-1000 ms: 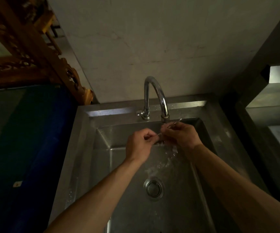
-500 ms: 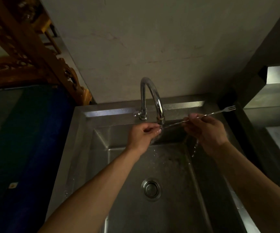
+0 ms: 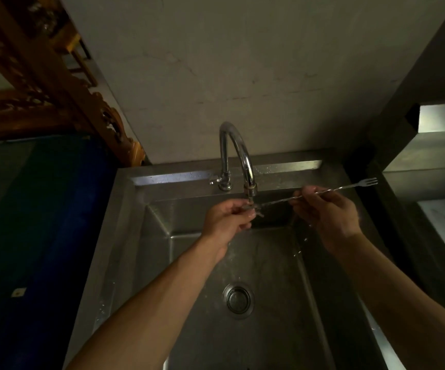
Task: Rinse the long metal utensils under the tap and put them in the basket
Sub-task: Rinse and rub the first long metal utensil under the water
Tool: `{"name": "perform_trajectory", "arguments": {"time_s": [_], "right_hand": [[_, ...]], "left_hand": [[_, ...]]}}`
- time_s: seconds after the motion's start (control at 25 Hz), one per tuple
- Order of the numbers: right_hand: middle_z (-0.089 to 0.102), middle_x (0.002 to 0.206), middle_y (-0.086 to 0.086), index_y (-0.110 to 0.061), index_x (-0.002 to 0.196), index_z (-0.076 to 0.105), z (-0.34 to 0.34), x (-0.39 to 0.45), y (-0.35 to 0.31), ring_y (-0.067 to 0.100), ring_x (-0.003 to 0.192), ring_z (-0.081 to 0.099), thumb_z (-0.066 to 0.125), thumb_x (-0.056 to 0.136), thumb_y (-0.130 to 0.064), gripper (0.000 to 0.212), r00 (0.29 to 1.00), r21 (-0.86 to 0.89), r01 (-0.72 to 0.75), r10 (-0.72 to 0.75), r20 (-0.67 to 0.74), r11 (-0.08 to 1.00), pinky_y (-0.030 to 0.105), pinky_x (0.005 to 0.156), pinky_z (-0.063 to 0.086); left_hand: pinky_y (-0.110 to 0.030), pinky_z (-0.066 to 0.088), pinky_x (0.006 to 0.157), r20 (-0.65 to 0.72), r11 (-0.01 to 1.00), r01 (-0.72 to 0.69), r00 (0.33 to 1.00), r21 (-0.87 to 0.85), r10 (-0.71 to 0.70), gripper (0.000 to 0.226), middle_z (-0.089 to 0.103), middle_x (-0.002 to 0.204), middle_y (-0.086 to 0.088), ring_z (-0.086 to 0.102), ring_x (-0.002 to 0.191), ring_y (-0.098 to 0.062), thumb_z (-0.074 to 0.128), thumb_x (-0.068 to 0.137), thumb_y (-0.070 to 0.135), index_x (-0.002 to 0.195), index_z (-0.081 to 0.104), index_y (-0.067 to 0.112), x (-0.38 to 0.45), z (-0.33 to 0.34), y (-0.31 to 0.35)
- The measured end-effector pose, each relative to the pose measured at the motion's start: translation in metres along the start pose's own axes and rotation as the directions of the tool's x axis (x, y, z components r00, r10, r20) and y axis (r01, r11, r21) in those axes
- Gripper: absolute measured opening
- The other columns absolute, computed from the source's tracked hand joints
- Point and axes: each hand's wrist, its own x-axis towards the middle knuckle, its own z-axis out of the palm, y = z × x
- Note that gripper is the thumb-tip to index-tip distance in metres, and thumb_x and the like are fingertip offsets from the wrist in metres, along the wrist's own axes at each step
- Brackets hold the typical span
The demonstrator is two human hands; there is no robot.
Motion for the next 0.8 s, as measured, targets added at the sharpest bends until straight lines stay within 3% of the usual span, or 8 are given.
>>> {"name": "perform_trajectory", "arguments": {"time_s": [0.12,0.2,0.4,0.64,0.8], "right_hand": [[0.068,0.098,0.013,-0.010,0.096,0.063,0.005,0.000,0.000,0.021,0.084,0.069,0.057,0.093,-0.010,0.007,1.000,-0.004,0.010,-0.010,0.010,1.000,0.030,0.073,0.057],[0.068,0.092,0.011,-0.009,0.094,0.063,0.005,-0.001,-0.003,0.019,0.079,0.069,0.056,0.094,-0.008,0.007,1.000,0.017,0.020,-0.020,0.010,1.000,0.029,0.072,0.059],[0.068,0.094,0.012,-0.009,0.095,0.063,0.002,0.000,-0.003,0.019,0.081,0.069,0.056,0.094,-0.009,0.006,0.999,-0.001,0.024,-0.024,0.022,1.000,0.030,0.075,0.059],[0.070,0.094,0.016,-0.006,0.094,0.066,0.014,0.001,0.016,0.023,0.082,0.070,0.059,0.091,-0.006,0.007,0.994,-0.040,-0.024,0.029,0.107,0.999,0.032,0.072,0.060],[0.072,0.094,0.019,-0.002,0.096,0.068,0.037,-0.001,0.040,0.024,0.080,0.072,0.064,0.087,-0.003,0.010,0.982,-0.102,-0.043,0.061,0.180,0.994,0.031,0.073,0.060]], "left_hand": [[-0.022,0.057,0.067,-0.042,0.990,0.047,0.998,-0.135,-0.054,0.014,0.069,0.078,-0.001,0.064,0.070,-0.010,0.072,0.077,0.006,0.091,0.069,0.008,-0.004,0.003,0.005],[-0.021,0.058,0.071,-0.041,0.979,0.045,0.998,-0.201,-0.054,0.018,0.072,0.085,-0.003,0.068,0.077,-0.011,0.068,0.078,0.000,0.095,0.068,0.006,-0.005,0.004,0.007],[-0.024,0.058,0.076,-0.064,0.975,0.048,0.996,-0.216,-0.063,0.019,0.073,0.092,-0.005,0.070,0.085,-0.015,0.068,0.078,0.002,0.096,0.070,0.009,-0.004,0.004,0.005],[-0.020,0.054,0.078,0.002,0.985,-0.080,0.997,0.156,0.080,0.016,0.074,0.090,-0.001,0.069,0.080,-0.010,0.073,0.077,0.009,0.093,0.072,0.013,-0.007,-0.002,0.009],[-0.017,0.052,0.072,0.013,0.825,-0.249,0.959,0.506,0.282,0.010,0.071,0.076,0.006,0.065,0.069,0.000,0.076,0.074,0.012,0.083,0.075,0.017,-0.001,-0.008,0.012]]}}
